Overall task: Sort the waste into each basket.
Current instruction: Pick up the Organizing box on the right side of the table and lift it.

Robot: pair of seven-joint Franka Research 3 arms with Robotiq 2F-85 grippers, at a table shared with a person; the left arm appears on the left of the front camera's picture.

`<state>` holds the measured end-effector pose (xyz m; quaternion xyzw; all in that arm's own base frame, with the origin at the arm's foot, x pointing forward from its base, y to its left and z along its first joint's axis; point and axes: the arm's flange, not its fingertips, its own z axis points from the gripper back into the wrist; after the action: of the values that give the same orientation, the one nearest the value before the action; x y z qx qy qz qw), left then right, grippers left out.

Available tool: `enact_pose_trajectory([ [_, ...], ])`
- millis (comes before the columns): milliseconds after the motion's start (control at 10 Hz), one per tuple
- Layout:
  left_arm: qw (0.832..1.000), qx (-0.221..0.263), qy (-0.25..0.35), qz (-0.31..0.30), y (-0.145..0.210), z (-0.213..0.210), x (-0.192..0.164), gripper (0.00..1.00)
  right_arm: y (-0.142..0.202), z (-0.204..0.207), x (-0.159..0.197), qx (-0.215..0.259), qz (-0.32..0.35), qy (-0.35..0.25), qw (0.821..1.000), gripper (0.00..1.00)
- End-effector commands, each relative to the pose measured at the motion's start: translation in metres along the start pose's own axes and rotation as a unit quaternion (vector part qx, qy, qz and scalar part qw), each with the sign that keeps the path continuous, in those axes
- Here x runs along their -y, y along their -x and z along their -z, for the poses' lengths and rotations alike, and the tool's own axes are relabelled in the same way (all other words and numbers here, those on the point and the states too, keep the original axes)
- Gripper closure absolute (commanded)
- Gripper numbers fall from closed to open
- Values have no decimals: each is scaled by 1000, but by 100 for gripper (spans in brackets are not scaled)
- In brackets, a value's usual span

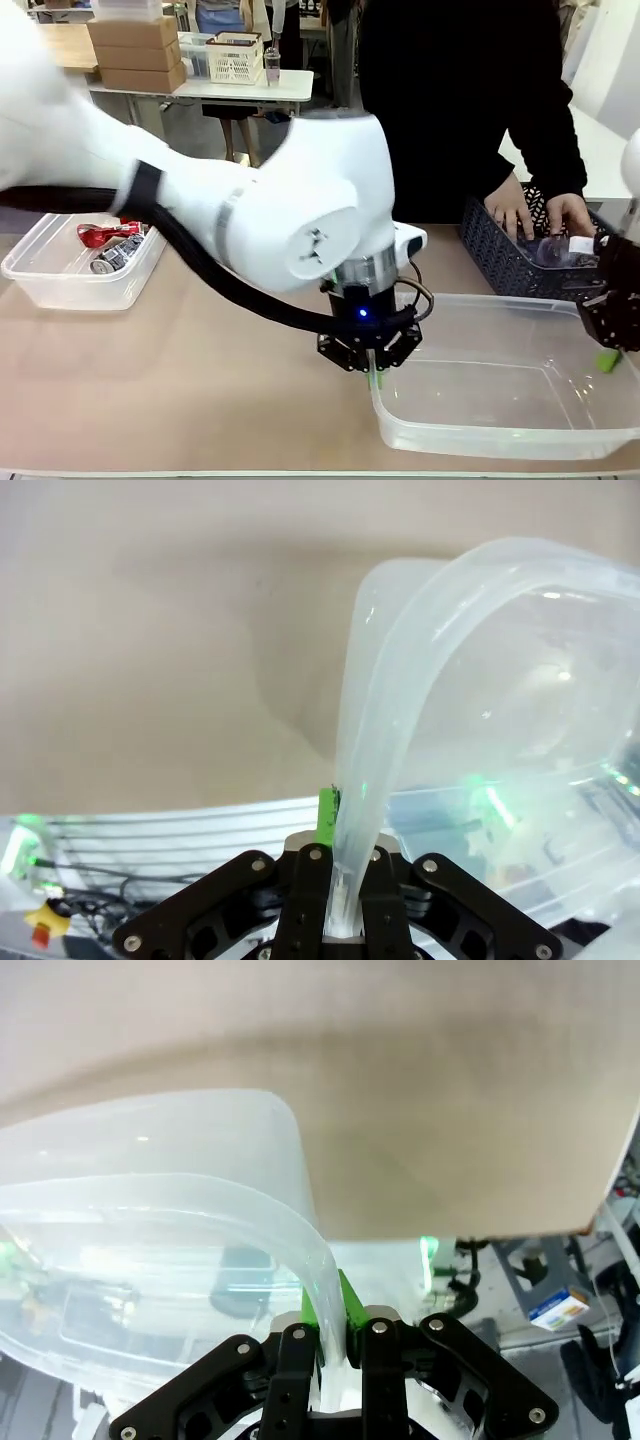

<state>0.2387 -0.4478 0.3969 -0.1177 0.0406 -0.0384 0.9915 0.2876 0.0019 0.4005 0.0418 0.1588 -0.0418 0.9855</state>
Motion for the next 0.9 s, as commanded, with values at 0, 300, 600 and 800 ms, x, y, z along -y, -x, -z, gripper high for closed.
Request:
enact_pose_trajectory([
  [0, 1000, 9, 10, -18, 29, -70, -68, 100, 62, -19, -29, 10, 2, 15, 1000, 100],
  [300, 997, 12, 32, -66, 48, -156, -156, 100, 48, -93, -111, 24, -56, 16, 998, 100],
  [600, 988, 30, 35, -146, 32, -193, -230, 100, 20, -129, -181, -5, -60, -7, 998, 100],
  [800, 989, 47, 30, -139, 0, -180, -250, 100, -4, -113, -188, -3, -51, -15, 999, 100],
])
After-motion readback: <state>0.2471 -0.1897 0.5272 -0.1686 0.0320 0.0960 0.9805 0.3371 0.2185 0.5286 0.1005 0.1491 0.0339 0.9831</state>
